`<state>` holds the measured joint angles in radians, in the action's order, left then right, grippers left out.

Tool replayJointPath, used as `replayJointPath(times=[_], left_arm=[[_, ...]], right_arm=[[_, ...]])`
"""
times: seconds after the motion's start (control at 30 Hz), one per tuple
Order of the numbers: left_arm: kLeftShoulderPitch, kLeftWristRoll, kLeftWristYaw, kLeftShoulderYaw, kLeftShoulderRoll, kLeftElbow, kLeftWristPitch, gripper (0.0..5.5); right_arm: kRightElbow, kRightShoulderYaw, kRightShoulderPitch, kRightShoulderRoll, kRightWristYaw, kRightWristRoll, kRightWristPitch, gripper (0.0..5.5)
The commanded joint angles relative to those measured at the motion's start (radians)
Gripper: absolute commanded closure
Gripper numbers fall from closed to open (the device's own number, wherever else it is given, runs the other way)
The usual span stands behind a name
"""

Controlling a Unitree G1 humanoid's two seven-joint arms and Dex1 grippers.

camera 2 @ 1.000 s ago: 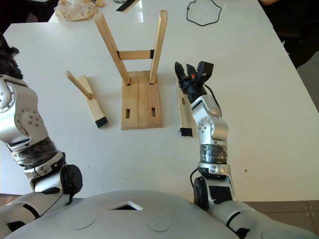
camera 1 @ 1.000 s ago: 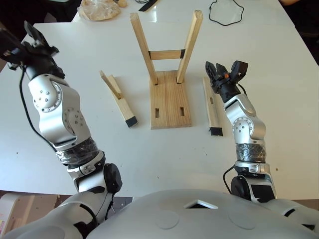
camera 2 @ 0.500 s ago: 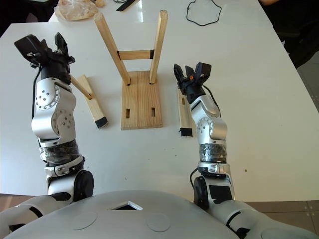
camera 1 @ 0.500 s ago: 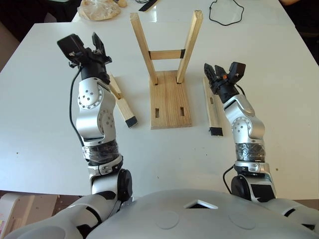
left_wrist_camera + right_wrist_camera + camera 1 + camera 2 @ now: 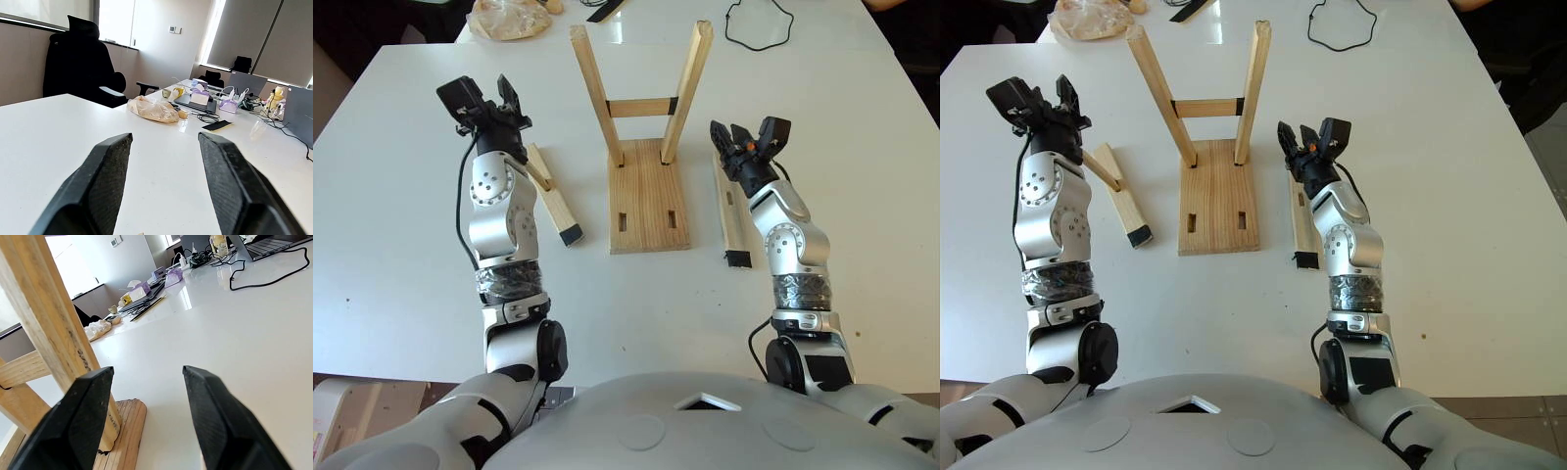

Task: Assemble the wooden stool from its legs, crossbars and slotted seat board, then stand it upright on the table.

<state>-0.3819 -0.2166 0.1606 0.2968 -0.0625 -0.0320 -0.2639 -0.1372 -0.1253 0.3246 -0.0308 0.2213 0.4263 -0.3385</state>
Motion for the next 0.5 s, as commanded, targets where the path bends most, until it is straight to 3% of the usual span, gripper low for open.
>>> replayJointPath(times=[0.03, 0.13, 0.23, 0.37, 0.5], left_arm=[[0.025, 0.088, 0.101, 0.033, -0.031, -0.114, 0.012, 2.99], [0.033, 0.159, 0.191, 0.104, -0.08, -0.241, -0.068, 2.99], [0.138, 0.155, 0.213, 0.129, -0.049, -0.386, -0.248, 2.99], [0.41, 0.105, 0.16, -0.012, 0.088, -0.53, -0.454, 2.99], [0.481, 0.074, 0.087, -0.158, 0.122, -0.558, -0.551, 2.84]], right_arm=[[0.016, -0.009, -0.022, 0.008, -0.01, -0.006, 0.008, 2.9], [0.04, -0.01, -0.049, 0.008, -0.015, -0.005, -0.001, 2.9], [0.066, -0.013, -0.092, -0.001, -0.018, -0.007, -0.008, 2.9], [0.08, -0.015, -0.12, -0.006, -0.031, -0.016, -0.008, 2.9], [0.085, -0.002, -0.124, -0.006, -0.037, -0.022, -0.015, 2.9]])
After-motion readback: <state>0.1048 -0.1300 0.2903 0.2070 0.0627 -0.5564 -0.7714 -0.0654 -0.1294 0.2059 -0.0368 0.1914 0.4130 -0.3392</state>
